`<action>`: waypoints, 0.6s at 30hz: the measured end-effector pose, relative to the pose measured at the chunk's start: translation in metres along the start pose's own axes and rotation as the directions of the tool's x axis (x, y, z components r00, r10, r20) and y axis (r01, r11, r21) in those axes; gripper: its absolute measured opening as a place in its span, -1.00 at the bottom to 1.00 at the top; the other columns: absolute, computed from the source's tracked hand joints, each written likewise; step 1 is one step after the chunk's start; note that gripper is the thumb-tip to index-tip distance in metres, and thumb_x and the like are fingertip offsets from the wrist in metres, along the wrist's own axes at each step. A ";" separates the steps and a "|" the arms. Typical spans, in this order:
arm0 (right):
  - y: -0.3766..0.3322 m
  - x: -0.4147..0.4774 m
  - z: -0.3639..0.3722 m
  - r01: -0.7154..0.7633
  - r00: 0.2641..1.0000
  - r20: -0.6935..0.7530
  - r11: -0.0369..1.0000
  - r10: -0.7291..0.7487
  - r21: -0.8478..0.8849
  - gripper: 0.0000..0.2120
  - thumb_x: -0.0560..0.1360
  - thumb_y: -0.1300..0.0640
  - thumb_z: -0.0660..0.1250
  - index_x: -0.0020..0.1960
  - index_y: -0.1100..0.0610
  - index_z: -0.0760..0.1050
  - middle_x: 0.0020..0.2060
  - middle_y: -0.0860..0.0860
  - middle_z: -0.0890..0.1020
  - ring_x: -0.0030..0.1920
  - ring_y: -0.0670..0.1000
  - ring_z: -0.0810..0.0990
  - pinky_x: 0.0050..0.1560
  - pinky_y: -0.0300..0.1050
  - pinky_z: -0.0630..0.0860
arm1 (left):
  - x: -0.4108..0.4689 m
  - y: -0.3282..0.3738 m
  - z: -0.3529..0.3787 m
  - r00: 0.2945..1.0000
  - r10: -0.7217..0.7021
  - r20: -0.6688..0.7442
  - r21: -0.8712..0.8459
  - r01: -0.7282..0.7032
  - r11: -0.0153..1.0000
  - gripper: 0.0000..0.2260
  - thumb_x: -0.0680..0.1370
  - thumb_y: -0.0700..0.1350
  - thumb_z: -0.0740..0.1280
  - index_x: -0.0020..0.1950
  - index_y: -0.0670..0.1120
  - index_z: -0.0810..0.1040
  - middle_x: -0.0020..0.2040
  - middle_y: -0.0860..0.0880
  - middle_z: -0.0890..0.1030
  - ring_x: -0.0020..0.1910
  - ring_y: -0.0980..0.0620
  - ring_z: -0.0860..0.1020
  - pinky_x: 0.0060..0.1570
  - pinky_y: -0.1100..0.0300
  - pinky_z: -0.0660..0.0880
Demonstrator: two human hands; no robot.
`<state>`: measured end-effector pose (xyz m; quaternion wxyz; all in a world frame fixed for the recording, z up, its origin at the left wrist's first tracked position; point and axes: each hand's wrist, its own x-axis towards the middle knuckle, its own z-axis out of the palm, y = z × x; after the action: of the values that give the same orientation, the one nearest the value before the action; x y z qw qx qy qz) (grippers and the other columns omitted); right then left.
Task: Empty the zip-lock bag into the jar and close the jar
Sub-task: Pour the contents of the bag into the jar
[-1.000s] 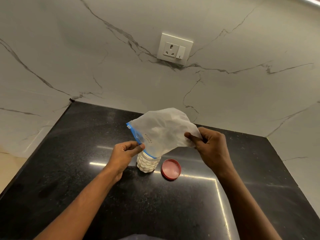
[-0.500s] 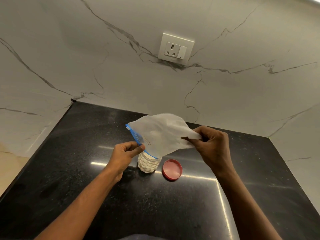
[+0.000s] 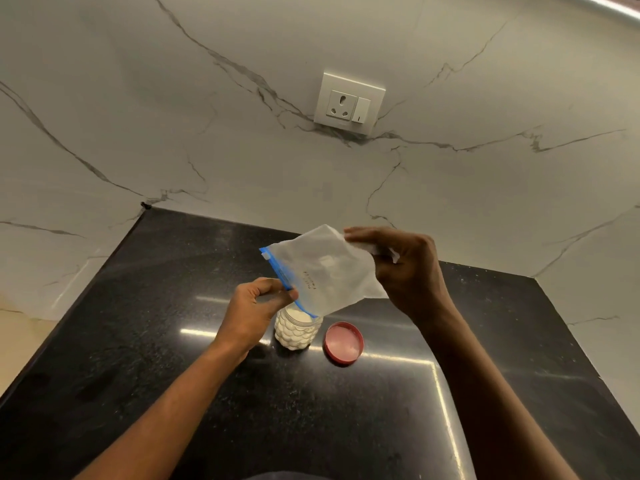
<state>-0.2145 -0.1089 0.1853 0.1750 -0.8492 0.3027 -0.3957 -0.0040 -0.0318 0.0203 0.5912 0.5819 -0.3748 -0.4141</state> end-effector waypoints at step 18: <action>0.026 -0.023 -0.002 -0.152 0.984 -0.053 0.958 0.170 0.245 -0.80 0.52 0.24 0.49 0.10 0.04 0.72 -0.05 -0.09 0.78 -0.01 -0.05 0.75 0.05 -0.01 0.70 | -0.002 0.016 0.010 0.990 0.134 0.040 0.182 -0.139 0.973 -0.87 0.56 -0.07 0.55 0.10 0.01 0.79 0.01 0.14 0.79 0.10 0.18 0.71 0.26 0.07 0.59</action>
<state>-0.2373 -0.1138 0.1598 0.2968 -0.7793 0.3268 -0.4448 -0.0135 -0.0342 0.0365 0.5568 0.6010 -0.4588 -0.3440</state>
